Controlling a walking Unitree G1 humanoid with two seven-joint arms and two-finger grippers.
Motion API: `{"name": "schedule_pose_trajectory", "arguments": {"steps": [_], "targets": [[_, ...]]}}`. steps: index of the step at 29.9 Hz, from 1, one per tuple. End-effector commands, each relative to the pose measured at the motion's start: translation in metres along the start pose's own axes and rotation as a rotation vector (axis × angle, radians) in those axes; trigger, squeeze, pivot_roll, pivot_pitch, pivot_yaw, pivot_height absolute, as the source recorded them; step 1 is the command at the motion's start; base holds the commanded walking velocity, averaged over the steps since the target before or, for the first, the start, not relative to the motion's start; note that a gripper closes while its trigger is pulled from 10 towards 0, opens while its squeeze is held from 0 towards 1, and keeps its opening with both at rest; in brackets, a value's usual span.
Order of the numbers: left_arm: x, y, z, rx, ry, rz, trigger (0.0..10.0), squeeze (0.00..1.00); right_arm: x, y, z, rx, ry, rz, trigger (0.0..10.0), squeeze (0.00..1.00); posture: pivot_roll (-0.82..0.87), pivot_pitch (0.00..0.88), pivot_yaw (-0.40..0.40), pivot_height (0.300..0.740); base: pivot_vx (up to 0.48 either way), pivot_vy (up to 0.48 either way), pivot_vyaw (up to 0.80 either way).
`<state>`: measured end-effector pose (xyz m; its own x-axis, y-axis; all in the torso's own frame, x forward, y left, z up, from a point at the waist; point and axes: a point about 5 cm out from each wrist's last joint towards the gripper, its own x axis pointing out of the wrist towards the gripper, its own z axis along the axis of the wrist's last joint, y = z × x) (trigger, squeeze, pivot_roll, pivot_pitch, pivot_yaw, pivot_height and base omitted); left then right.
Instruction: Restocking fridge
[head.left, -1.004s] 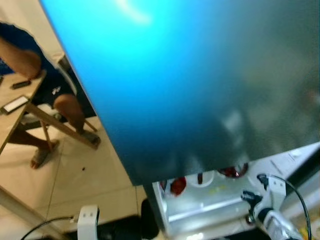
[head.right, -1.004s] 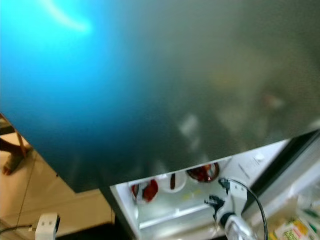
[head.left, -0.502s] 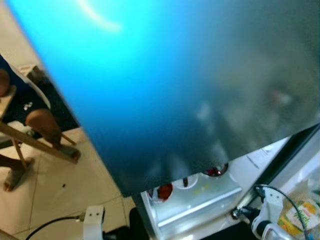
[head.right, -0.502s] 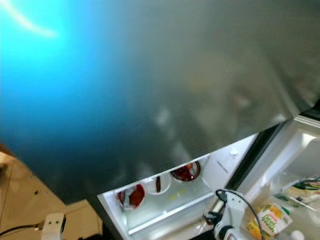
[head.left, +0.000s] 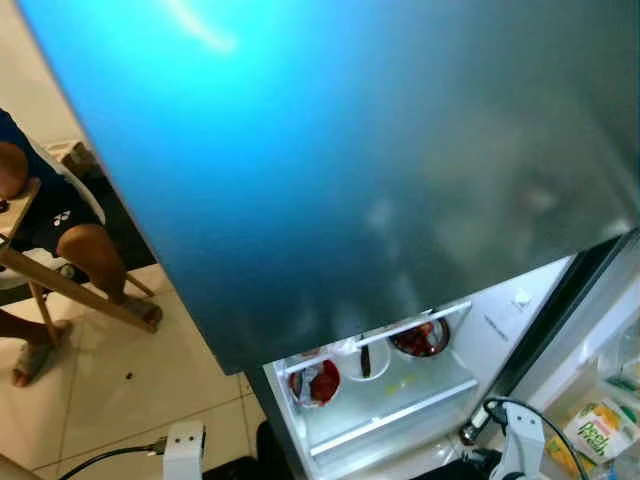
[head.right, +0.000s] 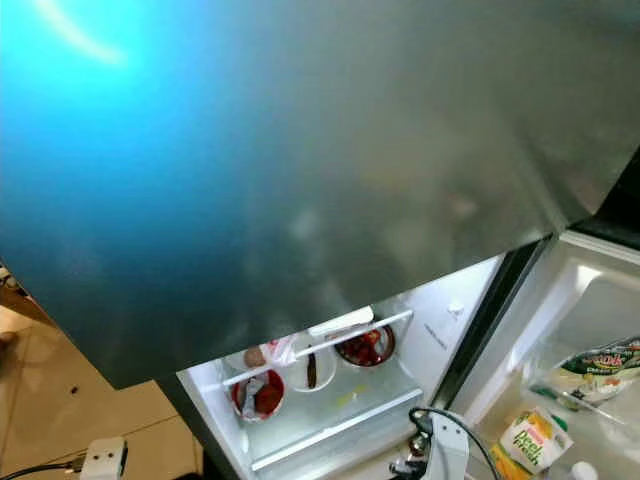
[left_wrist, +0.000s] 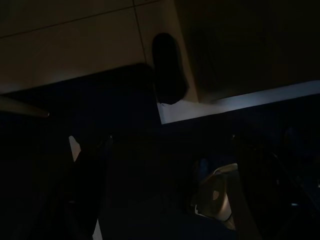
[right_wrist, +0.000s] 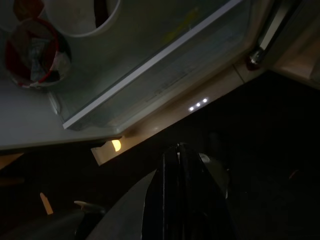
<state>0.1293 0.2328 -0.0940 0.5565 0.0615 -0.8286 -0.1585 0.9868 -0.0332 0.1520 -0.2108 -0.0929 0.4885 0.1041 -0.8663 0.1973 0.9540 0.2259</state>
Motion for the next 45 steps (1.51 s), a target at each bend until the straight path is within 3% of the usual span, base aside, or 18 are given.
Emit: {"name": "schedule_pose_trajectory", "arguments": {"steps": [1,5,10,15,21,26,31,39,45], "targets": [[-0.001,0.005,0.000,-0.003,0.009,0.015,10.0,0.00,0.001,0.006,-0.015,-0.033,0.049,-0.001,10.0,0.00,-0.06,0.000,0.058,0.740,-0.307,0.000,0.00],[0.000,0.009,0.010,0.021,-0.025,0.020,10.0,0.00,0.000,0.006,-0.025,-0.067,0.088,0.005,10.0,0.00,-0.03,0.000,0.041,0.740,-0.307,0.000,0.00],[0.000,0.014,0.016,-0.025,-0.047,0.052,10.0,0.00,-0.005,-0.007,-0.032,-0.111,0.133,-0.030,10.0,0.00,-0.02,0.000,0.051,0.740,-0.319,0.000,0.00],[-0.001,0.019,0.015,-0.028,-0.042,0.057,10.0,0.00,-0.002,-0.007,-0.012,-0.107,0.072,-0.040,10.0,0.00,-0.04,0.000,0.058,0.740,-0.316,0.000,0.00],[-0.001,0.009,0.002,-0.043,0.001,0.053,10.0,0.00,-0.004,-0.012,-0.005,-0.095,0.057,-0.070,10.0,0.00,-0.05,0.000,0.012,0.740,-0.320,0.000,0.00],[0.001,-0.003,-0.003,-0.052,0.013,0.035,10.0,0.00,-0.007,-0.023,-0.007,-0.155,0.091,-0.092,10.0,0.00,-0.07,0.000,-0.050,0.740,-0.326,0.000,0.00],[0.001,-0.012,-0.008,-0.120,0.008,0.033,10.0,0.00,-0.010,-0.029,-0.010,-0.224,0.129,-0.092,10.0,0.00,-0.08,0.000,-0.065,0.740,-0.344,0.000,0.00],[-0.002,-0.014,-0.021,-0.138,0.049,0.037,10.0,0.00,-0.007,-0.024,0.006,-0.250,0.096,-0.072,10.0,0.00,-0.09,0.000,-0.050,0.740,-0.344,0.000,0.00],[-0.002,-0.006,-0.017,-0.111,0.041,0.048,10.0,0.00,-0.007,-0.022,-0.001,-0.256,0.114,-0.068,10.0,0.00,-0.08,0.000,-0.032,0.740,-0.358,0.000,0.00]]}}
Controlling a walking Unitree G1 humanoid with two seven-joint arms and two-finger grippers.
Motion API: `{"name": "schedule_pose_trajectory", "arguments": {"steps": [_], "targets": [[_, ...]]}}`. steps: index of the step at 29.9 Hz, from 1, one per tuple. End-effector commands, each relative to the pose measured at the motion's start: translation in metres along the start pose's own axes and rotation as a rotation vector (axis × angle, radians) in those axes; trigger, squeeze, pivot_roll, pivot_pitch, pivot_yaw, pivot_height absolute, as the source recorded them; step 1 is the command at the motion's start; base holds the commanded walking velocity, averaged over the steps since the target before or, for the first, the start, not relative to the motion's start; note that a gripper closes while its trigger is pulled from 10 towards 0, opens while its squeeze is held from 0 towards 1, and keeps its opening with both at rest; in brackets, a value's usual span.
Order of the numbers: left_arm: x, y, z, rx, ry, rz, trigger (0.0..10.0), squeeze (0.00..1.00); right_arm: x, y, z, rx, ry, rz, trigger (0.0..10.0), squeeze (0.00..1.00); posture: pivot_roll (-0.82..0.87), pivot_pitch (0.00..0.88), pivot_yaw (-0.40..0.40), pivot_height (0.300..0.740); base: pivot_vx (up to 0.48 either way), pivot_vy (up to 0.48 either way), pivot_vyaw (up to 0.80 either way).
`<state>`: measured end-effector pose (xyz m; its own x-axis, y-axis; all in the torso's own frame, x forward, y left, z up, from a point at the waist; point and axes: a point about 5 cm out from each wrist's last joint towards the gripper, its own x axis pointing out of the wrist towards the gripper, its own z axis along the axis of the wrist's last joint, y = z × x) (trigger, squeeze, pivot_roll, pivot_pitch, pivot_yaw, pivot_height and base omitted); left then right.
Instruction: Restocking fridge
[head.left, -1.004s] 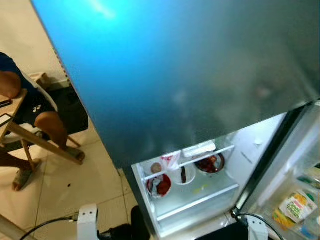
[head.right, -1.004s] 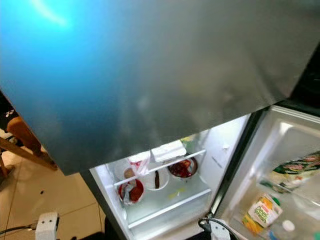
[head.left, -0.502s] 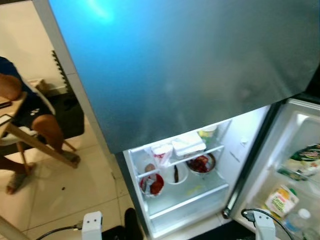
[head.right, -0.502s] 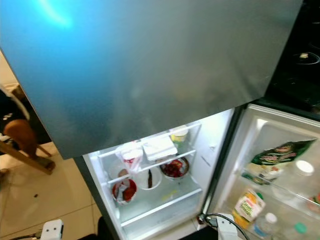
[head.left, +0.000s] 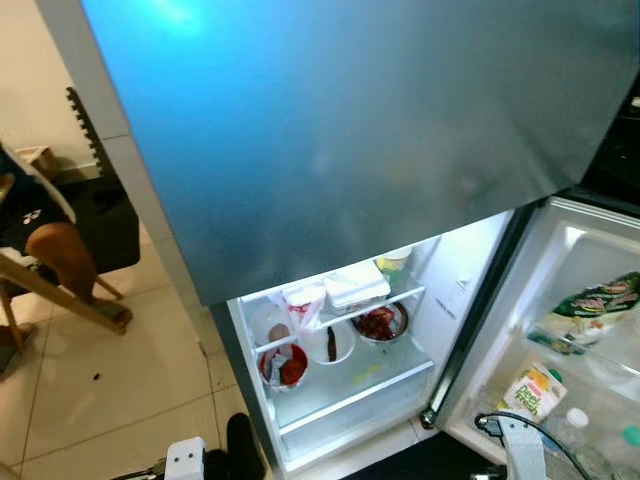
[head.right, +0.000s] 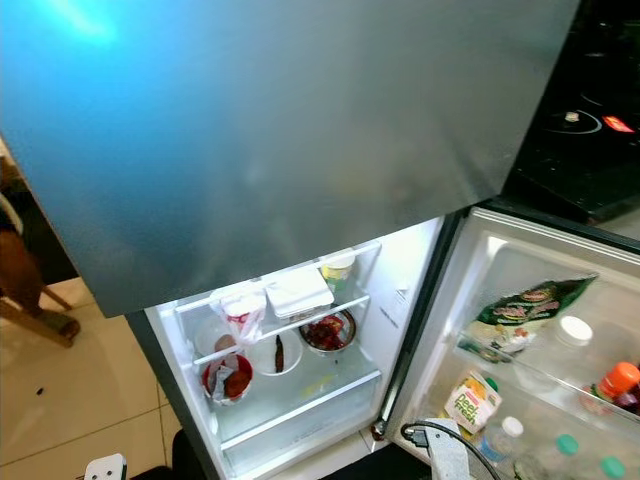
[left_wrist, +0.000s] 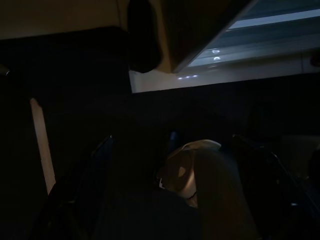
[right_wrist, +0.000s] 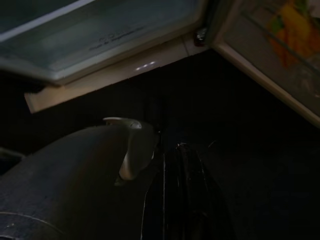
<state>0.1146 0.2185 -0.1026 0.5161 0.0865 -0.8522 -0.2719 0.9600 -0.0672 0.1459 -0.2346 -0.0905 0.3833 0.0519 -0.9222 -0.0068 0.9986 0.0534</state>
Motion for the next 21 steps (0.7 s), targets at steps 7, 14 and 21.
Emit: {"name": "schedule_pose_trajectory", "arguments": {"steps": [7,14,21], "targets": [[0.000,0.008,0.005,0.002,-0.013,0.020,10.0,0.00,0.002,0.010,-0.020,0.009,0.046,0.020,10.0,0.00,-0.07,0.000,-0.036,0.740,-0.392,0.000,0.00],[-0.002,0.005,-0.003,-0.006,0.008,0.013,10.0,0.00,0.001,0.008,-0.021,-0.003,0.049,0.014,10.0,0.00,-0.07,0.000,-0.033,0.740,-0.470,0.000,0.00],[-0.002,0.006,-0.004,-0.005,0.006,0.006,10.0,0.00,0.002,0.010,-0.014,-0.005,0.033,0.018,10.0,0.00,-0.06,0.000,-0.029,0.740,-0.175,0.000,0.00]]}}
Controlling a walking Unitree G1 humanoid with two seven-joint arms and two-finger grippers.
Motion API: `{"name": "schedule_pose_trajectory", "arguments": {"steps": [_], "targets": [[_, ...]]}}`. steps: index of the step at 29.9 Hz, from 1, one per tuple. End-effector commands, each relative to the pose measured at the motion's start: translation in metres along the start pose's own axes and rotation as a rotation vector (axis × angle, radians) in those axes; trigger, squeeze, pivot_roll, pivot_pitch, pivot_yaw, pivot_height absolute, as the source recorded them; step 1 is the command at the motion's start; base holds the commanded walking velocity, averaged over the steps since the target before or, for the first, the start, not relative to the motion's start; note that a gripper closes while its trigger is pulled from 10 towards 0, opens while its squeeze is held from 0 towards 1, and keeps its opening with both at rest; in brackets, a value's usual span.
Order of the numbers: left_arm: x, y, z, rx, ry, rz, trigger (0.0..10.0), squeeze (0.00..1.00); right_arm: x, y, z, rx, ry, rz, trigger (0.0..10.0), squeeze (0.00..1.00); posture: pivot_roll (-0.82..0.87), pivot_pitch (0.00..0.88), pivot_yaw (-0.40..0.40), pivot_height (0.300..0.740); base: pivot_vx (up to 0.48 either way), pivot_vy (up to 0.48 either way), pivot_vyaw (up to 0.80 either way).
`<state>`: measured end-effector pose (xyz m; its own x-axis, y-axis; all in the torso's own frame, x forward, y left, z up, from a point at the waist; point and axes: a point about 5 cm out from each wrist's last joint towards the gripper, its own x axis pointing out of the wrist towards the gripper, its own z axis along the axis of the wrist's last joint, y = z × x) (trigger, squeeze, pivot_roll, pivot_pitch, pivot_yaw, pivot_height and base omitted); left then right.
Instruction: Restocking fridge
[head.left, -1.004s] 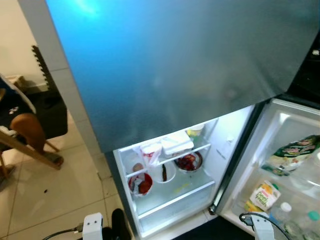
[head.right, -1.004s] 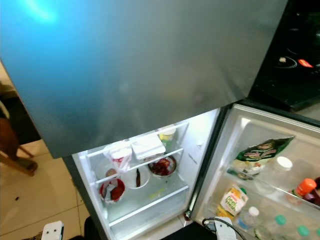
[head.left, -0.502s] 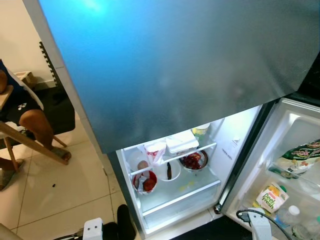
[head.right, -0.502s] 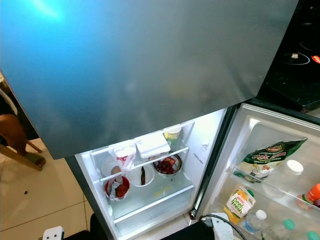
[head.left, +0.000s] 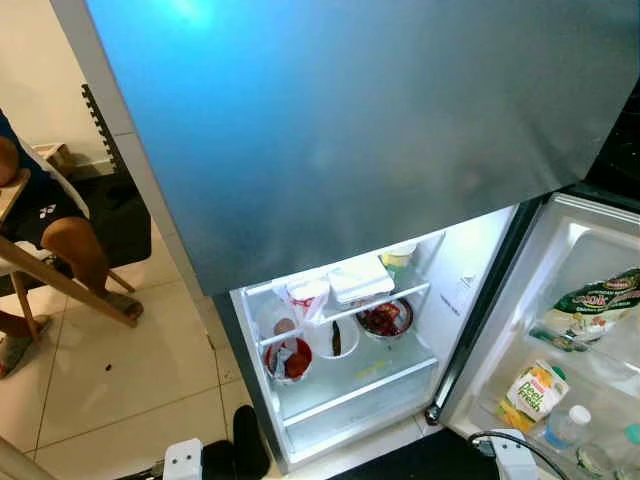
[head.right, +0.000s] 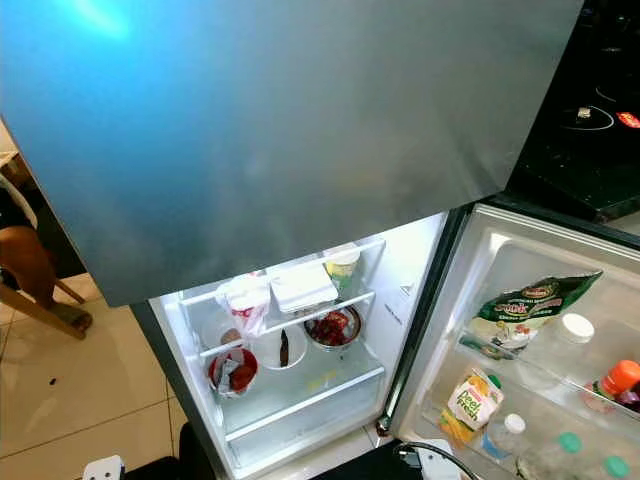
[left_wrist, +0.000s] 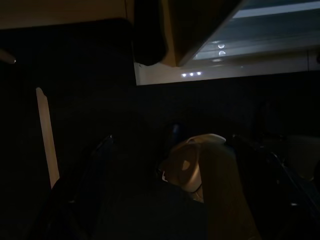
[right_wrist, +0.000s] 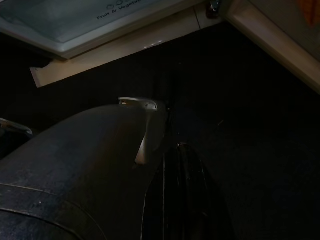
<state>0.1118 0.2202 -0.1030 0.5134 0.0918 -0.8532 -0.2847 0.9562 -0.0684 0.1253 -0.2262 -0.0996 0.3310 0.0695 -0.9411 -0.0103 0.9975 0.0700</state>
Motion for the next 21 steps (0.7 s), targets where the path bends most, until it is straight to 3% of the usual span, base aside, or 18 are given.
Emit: {"name": "schedule_pose_trajectory", "arguments": {"steps": [1,8,18,21], "targets": [[-0.0011,0.0033,-0.0017,0.007,0.005,0.000,10.0,0.00,0.0007,0.0017,0.0085,-0.007,-0.023,0.001,10.0,0.00,-0.06,0.000,-0.029,0.740,0.000,0.000,0.00],[0.0002,0.0027,0.0033,0.010,-0.005,-0.007,10.0,0.00,0.0030,0.0102,0.0102,-0.014,-0.025,0.021,10.0,0.00,-0.05,0.000,-0.021,0.740,0.000,0.000,0.00],[0.0006,0.0007,0.0028,0.021,0.006,-0.019,10.0,0.00,0.0025,0.0085,0.0054,-0.001,-0.017,0.015,10.0,0.00,-0.06,0.000,-0.012,0.740,0.000,0.000,0.00],[0.0009,0.0000,0.0028,0.020,0.011,-0.021,10.0,0.00,0.0027,0.0089,0.0046,0.001,-0.014,0.015,10.0,0.00,-0.06,0.000,-0.011,0.740,-0.299,0.000,0.00]]}}
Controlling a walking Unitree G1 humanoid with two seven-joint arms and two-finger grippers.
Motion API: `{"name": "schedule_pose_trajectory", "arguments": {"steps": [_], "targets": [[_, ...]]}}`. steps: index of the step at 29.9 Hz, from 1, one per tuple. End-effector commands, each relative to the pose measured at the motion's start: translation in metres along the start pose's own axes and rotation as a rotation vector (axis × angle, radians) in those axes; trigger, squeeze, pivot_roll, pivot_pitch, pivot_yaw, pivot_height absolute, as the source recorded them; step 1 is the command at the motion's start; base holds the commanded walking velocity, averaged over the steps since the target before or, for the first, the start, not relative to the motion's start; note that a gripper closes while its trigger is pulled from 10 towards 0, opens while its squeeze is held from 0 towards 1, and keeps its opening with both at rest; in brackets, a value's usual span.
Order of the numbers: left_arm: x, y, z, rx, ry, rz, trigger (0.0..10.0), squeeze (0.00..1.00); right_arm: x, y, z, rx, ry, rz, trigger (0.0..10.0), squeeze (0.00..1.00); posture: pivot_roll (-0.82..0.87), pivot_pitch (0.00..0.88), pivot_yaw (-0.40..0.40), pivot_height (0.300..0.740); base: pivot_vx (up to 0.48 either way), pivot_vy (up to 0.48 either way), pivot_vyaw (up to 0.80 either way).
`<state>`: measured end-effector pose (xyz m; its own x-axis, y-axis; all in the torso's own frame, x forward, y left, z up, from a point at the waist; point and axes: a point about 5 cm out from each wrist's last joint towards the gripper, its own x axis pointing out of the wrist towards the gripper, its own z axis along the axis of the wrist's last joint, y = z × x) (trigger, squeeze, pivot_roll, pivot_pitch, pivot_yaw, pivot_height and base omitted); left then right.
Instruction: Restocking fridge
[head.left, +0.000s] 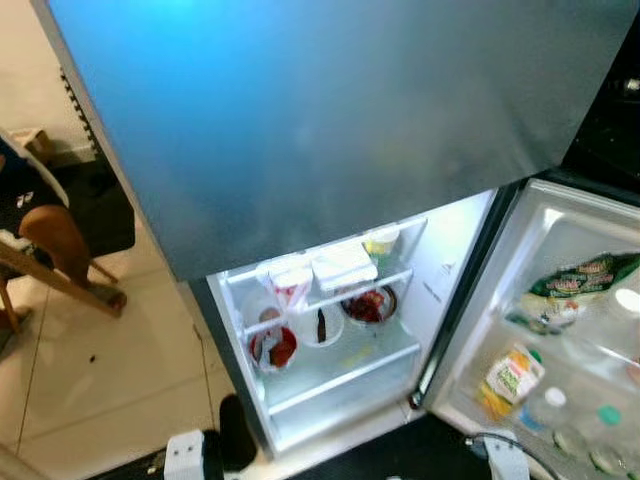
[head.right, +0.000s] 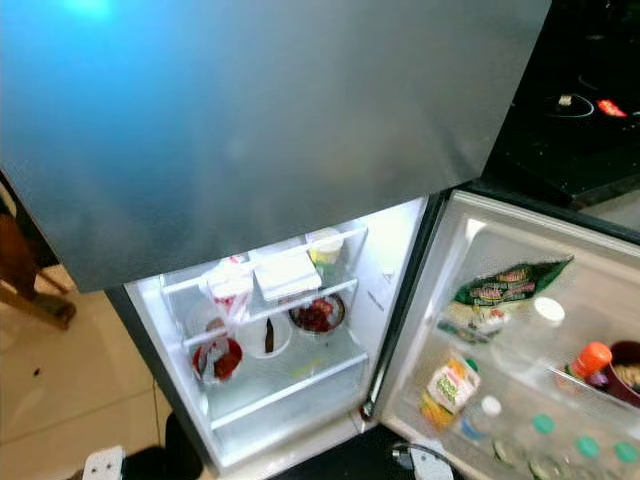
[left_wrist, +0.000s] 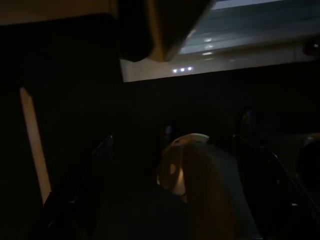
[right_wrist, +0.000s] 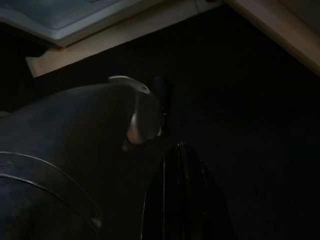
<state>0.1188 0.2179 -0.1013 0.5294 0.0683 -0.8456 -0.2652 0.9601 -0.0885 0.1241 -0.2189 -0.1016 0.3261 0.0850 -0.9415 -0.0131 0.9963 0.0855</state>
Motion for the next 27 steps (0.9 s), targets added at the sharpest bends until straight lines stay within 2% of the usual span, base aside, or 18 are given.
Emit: {"name": "schedule_pose_trajectory", "arguments": {"steps": [1,22,27], "targets": [[-0.0011,0.0041,-0.0030,0.013,0.022,0.006,10.0,0.00,0.0008,0.0022,0.0065,-0.001,-0.019,0.001,10.0,0.00,-0.06,0.000,-0.009,0.740,-0.319,0.000,0.00],[-0.0009,0.0026,-0.0033,0.007,0.024,0.001,10.0,0.00,0.0016,0.0053,0.0061,0.000,-0.016,0.012,10.0,0.00,-0.06,0.000,-0.011,0.740,-0.431,0.000,0.00],[-0.0011,0.0030,-0.0015,0.010,0.006,-0.008,10.0,0.00,0.0017,0.0057,0.0055,-0.001,-0.013,0.015,10.0,0.00,-0.06,0.000,-0.012,0.740,0.000,0.000,0.00]]}}
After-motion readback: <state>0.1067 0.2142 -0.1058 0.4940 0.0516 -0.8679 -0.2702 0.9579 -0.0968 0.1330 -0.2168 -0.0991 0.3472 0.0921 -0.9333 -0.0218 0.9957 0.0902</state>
